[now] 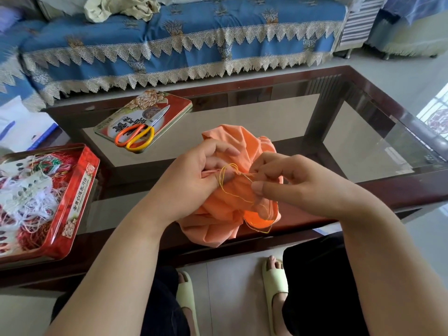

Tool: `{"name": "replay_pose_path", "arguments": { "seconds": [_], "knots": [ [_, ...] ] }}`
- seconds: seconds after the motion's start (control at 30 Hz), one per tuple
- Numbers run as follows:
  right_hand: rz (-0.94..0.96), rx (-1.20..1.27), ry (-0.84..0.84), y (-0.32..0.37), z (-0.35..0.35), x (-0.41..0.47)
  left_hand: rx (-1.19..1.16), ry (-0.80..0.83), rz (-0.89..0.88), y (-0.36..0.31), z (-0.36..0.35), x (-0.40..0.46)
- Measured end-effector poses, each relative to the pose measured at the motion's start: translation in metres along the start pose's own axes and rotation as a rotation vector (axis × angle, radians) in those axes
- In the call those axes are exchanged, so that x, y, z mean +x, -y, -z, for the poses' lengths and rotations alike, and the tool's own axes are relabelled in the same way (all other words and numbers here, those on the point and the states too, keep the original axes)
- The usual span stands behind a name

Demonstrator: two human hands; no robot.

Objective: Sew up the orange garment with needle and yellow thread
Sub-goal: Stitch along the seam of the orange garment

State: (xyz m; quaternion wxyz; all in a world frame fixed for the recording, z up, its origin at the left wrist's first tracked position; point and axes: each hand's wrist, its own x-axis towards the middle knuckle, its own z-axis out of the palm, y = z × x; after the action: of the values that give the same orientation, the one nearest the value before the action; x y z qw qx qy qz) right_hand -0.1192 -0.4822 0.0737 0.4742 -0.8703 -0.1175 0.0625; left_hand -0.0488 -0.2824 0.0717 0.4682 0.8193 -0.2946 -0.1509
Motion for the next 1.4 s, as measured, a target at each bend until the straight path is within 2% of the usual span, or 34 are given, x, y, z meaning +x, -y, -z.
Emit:
{"name": "replay_pose_path", "arguments": {
  "seconds": [0.23,0.53,0.77,0.9,1.1,1.4],
  "knots": [
    [0.025,-0.254,-0.149,0.004,-0.008,0.0,0.075,-0.219,-0.005,0.002,-0.004,0.0],
    [-0.027,-0.423,-0.206,-0.003,-0.012,0.006,0.038,-0.22,0.027,0.002,-0.01,0.002],
    [-0.078,-0.436,-0.265,-0.002,-0.016,0.009,0.174,-0.289,-0.041,0.005,-0.017,0.001],
    [-0.111,-0.394,-0.343,-0.003,-0.024,0.012,0.226,-0.342,-0.11,0.004,-0.022,0.0],
    [-0.182,-0.172,-0.499,-0.002,-0.034,0.018,0.164,-0.315,-0.158,0.002,-0.027,0.0],
    [-0.187,0.017,-0.264,0.004,-0.024,0.006,0.166,-0.409,-0.174,0.009,-0.023,0.004]
  ]
}}
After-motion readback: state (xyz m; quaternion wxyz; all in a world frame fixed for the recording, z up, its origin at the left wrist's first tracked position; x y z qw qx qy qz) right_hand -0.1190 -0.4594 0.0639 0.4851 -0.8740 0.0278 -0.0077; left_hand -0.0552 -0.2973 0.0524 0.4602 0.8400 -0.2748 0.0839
